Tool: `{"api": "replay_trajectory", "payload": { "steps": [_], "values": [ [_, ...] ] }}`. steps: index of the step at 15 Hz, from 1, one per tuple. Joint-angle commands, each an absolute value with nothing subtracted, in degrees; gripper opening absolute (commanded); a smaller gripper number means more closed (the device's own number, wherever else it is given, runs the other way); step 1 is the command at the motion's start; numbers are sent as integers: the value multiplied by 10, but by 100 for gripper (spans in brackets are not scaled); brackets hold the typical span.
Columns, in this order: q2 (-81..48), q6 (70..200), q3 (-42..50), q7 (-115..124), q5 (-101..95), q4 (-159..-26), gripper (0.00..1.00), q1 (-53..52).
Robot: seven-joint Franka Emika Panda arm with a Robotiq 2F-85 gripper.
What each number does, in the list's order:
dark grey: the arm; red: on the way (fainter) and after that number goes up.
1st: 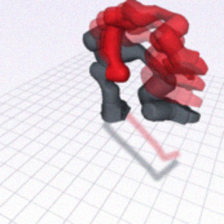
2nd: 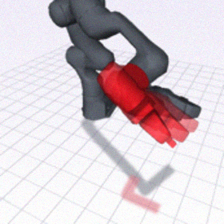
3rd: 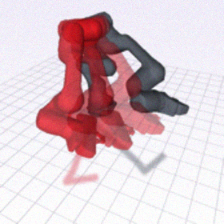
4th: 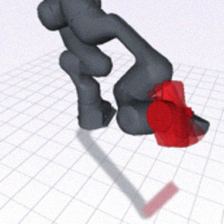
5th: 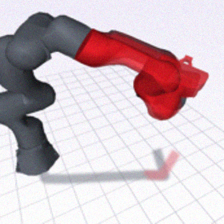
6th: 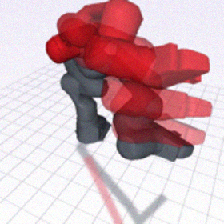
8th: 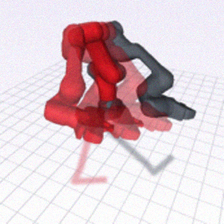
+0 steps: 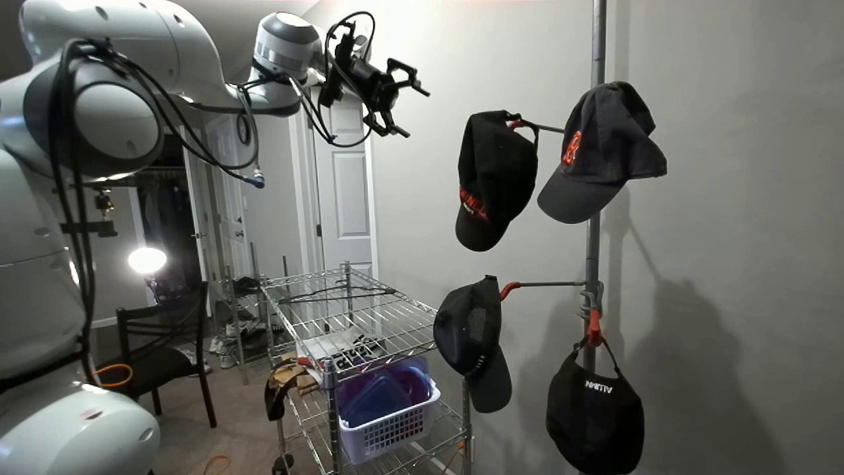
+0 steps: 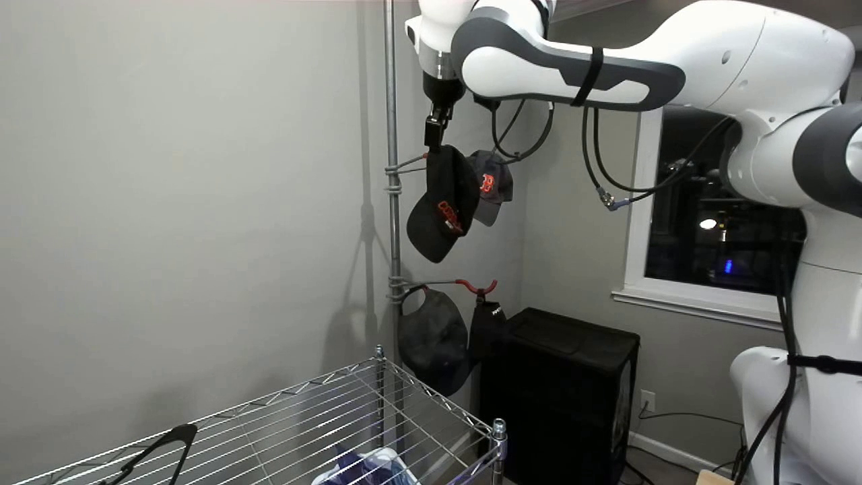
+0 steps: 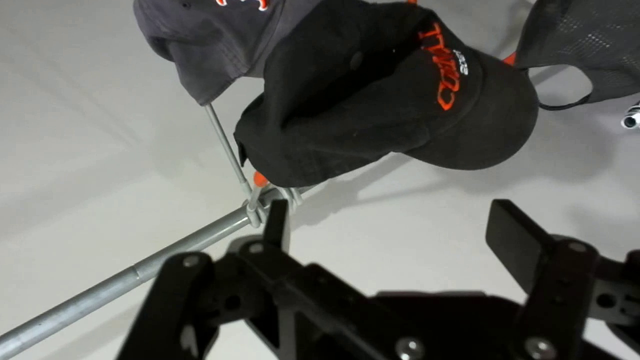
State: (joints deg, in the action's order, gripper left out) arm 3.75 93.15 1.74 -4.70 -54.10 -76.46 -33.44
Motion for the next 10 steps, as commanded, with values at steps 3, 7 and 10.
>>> {"api": "replay_trajectory", "payload": {
  "steps": [3,7,10],
  "values": [
    [101,929,-55,-72,-507,-848,100,-284],
    [121,908,-114,-87,-491,-877,100,-239],
    [129,904,-139,-74,-495,-894,100,-213]
  ]
}}
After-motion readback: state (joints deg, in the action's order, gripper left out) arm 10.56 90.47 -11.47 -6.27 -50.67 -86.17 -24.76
